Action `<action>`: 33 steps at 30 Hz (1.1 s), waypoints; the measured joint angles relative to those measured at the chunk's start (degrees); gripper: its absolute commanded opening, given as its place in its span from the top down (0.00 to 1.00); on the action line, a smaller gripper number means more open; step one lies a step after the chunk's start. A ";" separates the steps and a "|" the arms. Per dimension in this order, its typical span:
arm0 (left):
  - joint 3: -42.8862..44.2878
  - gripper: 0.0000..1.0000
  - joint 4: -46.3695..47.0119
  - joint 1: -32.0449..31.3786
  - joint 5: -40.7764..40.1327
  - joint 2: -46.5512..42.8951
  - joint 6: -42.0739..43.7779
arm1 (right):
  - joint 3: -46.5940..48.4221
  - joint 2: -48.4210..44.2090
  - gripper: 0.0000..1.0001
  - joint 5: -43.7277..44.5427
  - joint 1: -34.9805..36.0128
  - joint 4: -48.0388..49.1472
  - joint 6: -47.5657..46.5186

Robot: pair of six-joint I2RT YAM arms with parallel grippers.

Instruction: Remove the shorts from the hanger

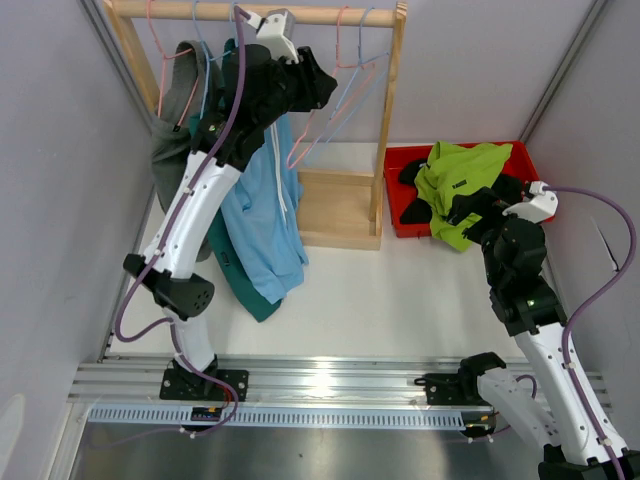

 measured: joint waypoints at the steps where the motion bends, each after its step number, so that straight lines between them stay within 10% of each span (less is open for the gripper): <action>1: -0.39 0.44 -0.44 0.00 -0.24 -0.98 0.35 | -0.20 0.07 0.01 -0.02 0.46 -0.02 0.13; 16: -5.42 0.29 -5.27 9.40 -7.63 -21.46 6.99 | -0.68 -0.98 0.01 3.10 8.17 -1.73 0.74; 33: -13.90 0.31 -7.41 14.23 -8.39 -16.13 8.55 | -0.68 -4.35 0.01 5.62 8.46 -5.27 0.68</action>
